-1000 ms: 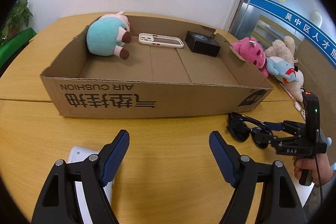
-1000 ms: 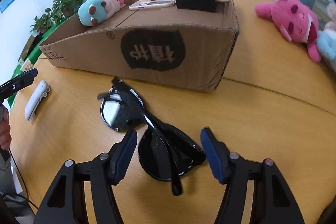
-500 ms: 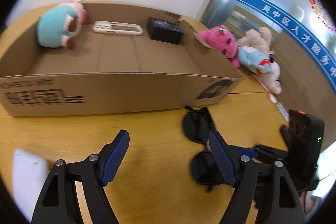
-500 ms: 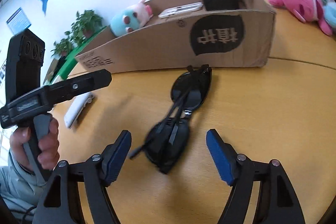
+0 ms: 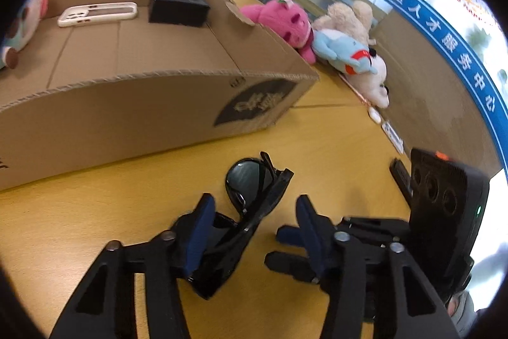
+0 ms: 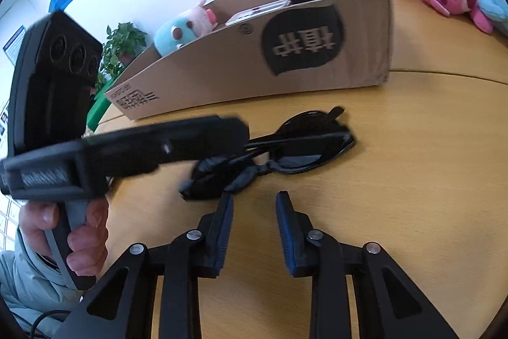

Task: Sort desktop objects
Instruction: 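Close the right gripper on the sunglasses arm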

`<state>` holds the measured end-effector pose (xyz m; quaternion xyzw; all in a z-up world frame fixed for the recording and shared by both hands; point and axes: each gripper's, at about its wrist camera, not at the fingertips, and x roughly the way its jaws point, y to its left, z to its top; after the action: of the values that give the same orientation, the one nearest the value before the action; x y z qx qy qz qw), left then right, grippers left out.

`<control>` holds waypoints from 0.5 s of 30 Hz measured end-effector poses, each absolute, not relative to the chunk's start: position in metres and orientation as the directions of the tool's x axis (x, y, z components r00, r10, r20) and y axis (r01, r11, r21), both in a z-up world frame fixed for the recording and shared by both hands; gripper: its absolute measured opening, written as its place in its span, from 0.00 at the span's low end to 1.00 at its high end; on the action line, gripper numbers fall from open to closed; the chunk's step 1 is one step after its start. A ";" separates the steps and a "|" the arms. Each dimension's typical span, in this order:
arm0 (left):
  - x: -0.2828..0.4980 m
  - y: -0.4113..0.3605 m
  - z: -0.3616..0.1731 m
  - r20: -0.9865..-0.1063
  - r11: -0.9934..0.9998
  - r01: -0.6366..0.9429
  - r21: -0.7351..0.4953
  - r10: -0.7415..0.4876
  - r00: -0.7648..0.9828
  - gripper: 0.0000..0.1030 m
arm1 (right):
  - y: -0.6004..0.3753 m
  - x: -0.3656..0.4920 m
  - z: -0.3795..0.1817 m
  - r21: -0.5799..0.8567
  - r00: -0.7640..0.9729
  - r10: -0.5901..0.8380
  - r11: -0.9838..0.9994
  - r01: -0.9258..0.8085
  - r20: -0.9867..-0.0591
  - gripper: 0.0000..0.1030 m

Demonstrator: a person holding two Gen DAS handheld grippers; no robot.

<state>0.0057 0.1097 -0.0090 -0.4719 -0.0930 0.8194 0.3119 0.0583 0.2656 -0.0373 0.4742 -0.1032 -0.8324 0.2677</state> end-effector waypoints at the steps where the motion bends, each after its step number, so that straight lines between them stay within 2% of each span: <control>1: 0.007 0.113 -0.011 -0.726 -0.790 -0.432 -0.435 0.591 -0.351 0.40 | 0.270 0.058 -0.037 0.427 -0.411 -0.540 -0.838 0.339 -0.734 0.27; 2: 0.008 0.116 -0.014 -0.743 -0.796 -0.437 -0.420 0.578 -0.338 0.34 | 0.276 0.058 -0.037 0.431 -0.417 -0.537 -0.842 0.326 -0.733 0.27; 5: 0.011 0.114 -0.015 -0.754 -0.806 -0.428 -0.410 0.563 -0.339 0.30 | 0.288 0.056 -0.037 0.446 -0.426 -0.537 -0.843 0.301 -0.728 0.28; 9: 0.013 0.110 -0.020 -0.781 -0.825 -0.374 -0.423 0.542 -0.310 0.30 | 0.289 0.050 -0.036 0.480 -0.420 -0.566 -0.824 0.301 -0.709 0.28; 11: 0.018 0.107 -0.023 -0.785 -0.823 -0.362 -0.437 0.546 -0.294 0.26 | 0.287 0.051 -0.034 0.496 -0.420 -0.584 -0.811 0.309 -0.694 0.28; 15: 0.025 0.103 -0.025 -0.759 -0.788 -0.333 -0.517 0.602 -0.246 0.26 | 0.290 0.052 -0.030 0.521 -0.433 -0.597 -0.802 0.292 -0.676 0.28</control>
<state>0.0245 0.1032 -0.0252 -0.5356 -0.1256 0.7793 0.3000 0.0524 0.2901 -0.0296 0.4605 -0.1654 -0.8300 0.2676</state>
